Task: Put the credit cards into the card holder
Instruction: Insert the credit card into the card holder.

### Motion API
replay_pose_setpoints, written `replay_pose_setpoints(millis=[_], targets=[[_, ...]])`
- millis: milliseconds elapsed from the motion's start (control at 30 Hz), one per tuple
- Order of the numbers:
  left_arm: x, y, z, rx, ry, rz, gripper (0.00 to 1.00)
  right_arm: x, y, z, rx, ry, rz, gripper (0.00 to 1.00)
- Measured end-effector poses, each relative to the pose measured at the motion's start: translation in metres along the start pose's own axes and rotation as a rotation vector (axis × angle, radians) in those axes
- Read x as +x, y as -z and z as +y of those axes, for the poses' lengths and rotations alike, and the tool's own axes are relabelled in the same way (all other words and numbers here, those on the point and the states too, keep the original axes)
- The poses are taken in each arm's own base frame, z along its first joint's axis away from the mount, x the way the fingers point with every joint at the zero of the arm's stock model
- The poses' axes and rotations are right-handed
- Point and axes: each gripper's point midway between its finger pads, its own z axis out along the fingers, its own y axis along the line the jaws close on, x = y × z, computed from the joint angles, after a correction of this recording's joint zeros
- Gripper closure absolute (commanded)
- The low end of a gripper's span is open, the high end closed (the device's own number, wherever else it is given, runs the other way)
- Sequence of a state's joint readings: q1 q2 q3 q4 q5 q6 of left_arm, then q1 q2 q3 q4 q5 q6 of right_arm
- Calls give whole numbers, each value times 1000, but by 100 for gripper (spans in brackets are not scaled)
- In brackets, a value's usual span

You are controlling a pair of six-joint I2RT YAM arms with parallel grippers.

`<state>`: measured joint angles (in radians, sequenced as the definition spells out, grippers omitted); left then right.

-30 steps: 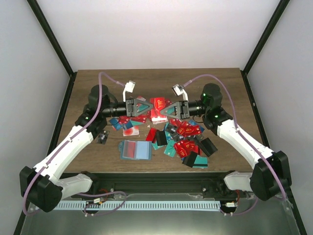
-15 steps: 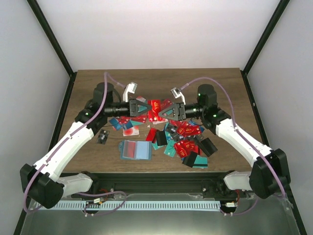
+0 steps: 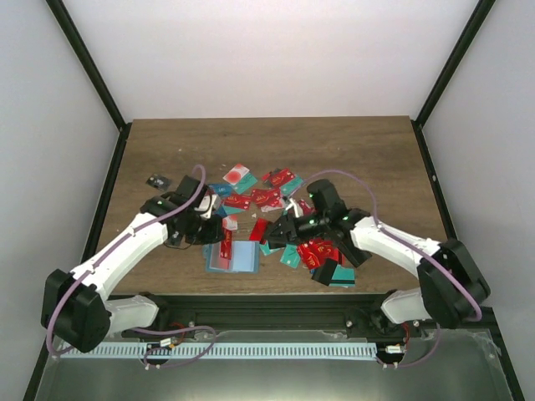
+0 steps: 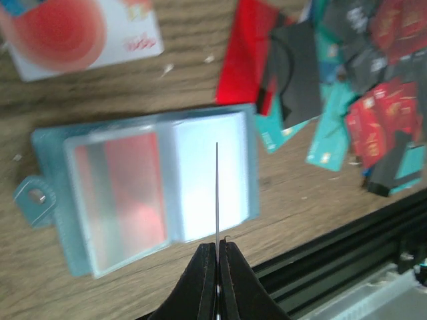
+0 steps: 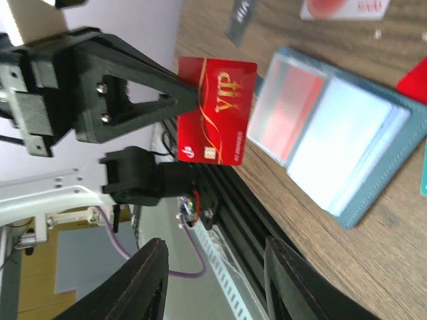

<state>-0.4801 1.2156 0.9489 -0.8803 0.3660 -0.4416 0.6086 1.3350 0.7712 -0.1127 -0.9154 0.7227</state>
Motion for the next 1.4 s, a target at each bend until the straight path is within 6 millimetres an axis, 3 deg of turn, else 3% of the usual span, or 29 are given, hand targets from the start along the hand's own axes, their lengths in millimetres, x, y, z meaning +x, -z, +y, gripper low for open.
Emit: replay_pose_setpoints(millis=[233, 500, 733, 1133, 1400], targets=[[27, -27, 37, -115, 58, 91, 96, 36, -43, -34, 132, -62, 104, 60], [38, -54, 54, -143, 92, 148, 96, 62, -71, -70, 245, -132, 185, 63], [31, -63, 51, -116, 110, 129, 96, 66, -75, -92, 310, -184, 188, 63], [39, -74, 37, -25, 176, 140, 96, 63, -63, -118, 420, -245, 153, 63], [32, -58, 32, -20, 163, 71, 96, 46, -54, -108, 387, -212, 99, 63]])
